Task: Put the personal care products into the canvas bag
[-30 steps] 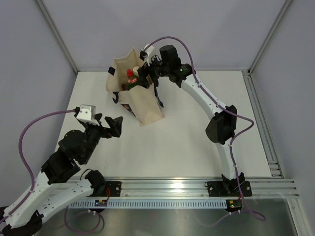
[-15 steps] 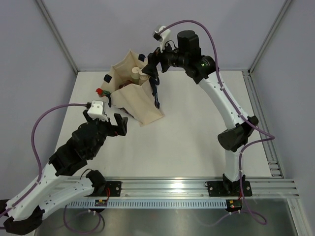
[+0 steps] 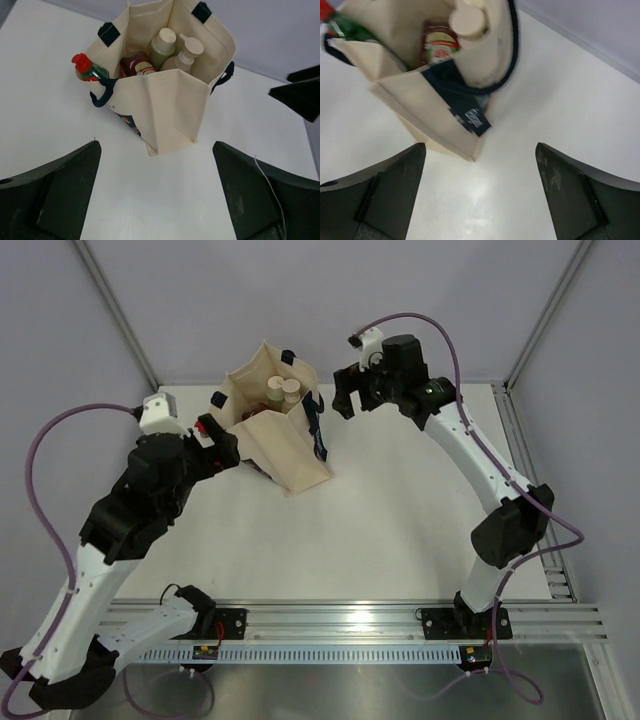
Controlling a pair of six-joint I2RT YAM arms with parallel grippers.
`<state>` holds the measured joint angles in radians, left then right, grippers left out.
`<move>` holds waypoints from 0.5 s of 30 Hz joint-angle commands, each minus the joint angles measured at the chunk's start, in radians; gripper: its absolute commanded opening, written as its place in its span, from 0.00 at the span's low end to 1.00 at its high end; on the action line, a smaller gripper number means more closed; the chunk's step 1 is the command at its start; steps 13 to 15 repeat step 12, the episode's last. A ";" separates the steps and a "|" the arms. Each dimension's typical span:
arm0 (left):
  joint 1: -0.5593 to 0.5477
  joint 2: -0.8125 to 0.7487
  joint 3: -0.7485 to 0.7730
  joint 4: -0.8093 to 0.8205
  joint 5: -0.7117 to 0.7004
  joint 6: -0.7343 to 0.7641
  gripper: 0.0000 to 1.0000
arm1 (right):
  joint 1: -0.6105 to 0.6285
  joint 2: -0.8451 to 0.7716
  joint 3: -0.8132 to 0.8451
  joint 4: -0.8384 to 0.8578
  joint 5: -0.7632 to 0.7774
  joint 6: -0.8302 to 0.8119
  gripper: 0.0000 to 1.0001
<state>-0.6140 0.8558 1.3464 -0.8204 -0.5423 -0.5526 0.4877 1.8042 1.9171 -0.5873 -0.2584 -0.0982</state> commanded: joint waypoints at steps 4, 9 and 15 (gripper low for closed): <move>0.103 0.051 -0.075 0.128 0.327 0.003 0.99 | -0.124 -0.361 -0.306 0.082 0.288 0.069 1.00; 0.132 0.103 -0.059 0.150 0.412 0.046 0.99 | -0.202 -0.568 -0.588 0.116 0.344 0.060 1.00; 0.134 0.109 -0.082 0.162 0.421 0.054 0.99 | -0.227 -0.673 -0.714 0.159 0.389 0.026 0.99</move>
